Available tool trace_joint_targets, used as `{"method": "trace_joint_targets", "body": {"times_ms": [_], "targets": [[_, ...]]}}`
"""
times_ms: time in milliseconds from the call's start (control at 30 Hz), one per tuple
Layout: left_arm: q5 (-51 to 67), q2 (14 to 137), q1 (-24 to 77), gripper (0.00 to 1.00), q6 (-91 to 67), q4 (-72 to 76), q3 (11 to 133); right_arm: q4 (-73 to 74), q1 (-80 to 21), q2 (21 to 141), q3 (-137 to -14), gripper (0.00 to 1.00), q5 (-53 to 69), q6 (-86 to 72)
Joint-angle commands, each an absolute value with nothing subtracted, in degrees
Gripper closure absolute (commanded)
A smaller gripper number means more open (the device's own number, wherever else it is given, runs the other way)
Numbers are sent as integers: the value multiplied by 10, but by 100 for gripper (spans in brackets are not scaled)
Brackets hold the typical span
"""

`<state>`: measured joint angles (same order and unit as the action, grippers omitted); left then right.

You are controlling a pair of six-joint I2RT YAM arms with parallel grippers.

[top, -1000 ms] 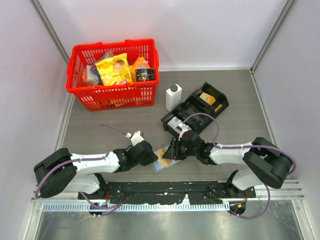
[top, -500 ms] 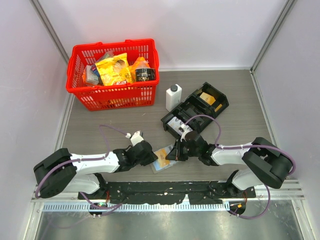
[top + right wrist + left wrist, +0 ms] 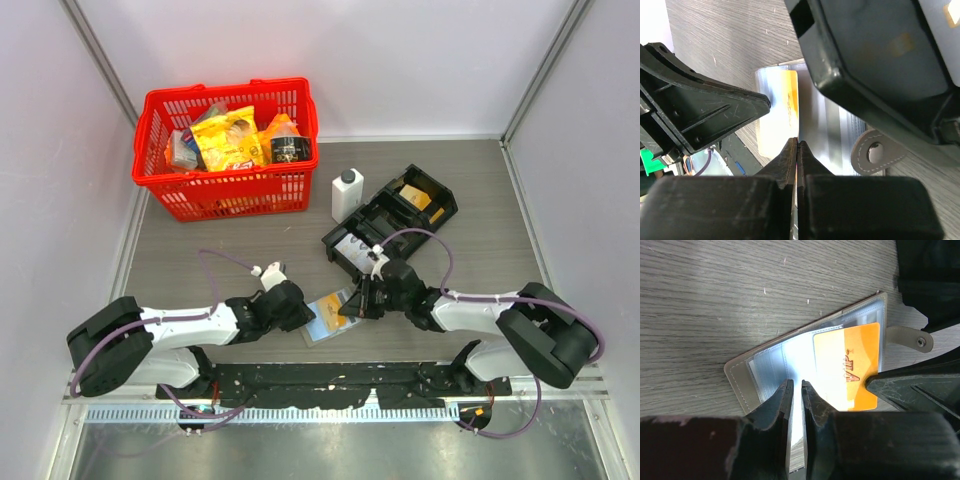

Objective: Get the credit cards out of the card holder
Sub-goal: Remove the credit card from the card holder.

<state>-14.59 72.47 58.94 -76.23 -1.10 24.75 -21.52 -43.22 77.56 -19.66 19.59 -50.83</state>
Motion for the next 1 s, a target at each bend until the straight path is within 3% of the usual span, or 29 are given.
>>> {"method": "trace_joint_targets", "body": {"times_ms": [0, 400, 800, 967], "targets": [[-144, 729, 586, 84, -745, -76, 234, -186, -421, 745, -200, 99, 182, -478], [-143, 705, 569, 81, -696, -105, 257, 12, -419, 646, -266, 99, 119, -400], [-175, 576, 568, 40, -584, -199, 321, 191, -418, 577, -389, 99, 95, -291], [-152, 512, 564, 21, -466, -207, 363, 244, -418, 568, -442, 99, 126, -242]]}}
